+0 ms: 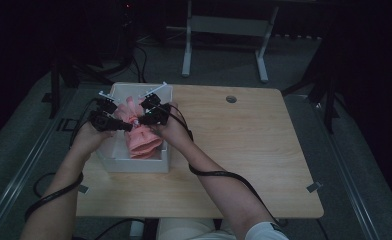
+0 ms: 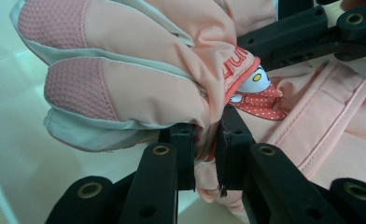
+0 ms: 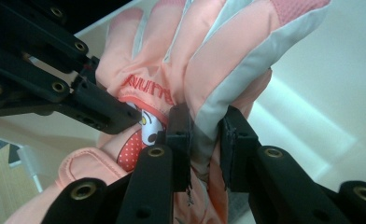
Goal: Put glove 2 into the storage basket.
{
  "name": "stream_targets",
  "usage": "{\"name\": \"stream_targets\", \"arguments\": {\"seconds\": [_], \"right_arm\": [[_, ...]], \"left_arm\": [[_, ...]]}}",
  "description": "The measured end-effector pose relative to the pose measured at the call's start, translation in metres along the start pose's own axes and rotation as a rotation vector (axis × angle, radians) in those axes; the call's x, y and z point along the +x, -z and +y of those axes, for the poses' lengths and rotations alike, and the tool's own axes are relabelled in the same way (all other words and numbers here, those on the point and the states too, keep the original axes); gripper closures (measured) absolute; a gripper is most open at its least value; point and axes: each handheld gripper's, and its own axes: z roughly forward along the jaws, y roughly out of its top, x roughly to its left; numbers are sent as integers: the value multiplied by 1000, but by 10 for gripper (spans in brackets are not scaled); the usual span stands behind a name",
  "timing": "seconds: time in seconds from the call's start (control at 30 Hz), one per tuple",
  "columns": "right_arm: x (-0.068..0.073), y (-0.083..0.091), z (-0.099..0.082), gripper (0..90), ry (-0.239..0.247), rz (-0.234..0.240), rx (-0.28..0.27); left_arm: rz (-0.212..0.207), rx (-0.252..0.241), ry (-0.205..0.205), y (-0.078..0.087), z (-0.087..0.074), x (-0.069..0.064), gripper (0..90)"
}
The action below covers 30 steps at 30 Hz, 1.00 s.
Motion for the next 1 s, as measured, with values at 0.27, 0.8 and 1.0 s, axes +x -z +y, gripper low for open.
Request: {"name": "stream_targets", "arguments": {"seconds": [0.27, 0.8, 1.0], "right_arm": [[0, -19, -1, 753, -22, -8, 74], [-1, -30, 6, 730, -63, -50, 161], [-2, -34, 8, 671, -77, -50, 198]], "left_arm": [[126, 111, -18, -12, 4, -9, 784], [193, 195, -49, -25, 13, -11, 760], [241, 218, -35, -27, 12, -11, 675]]}}
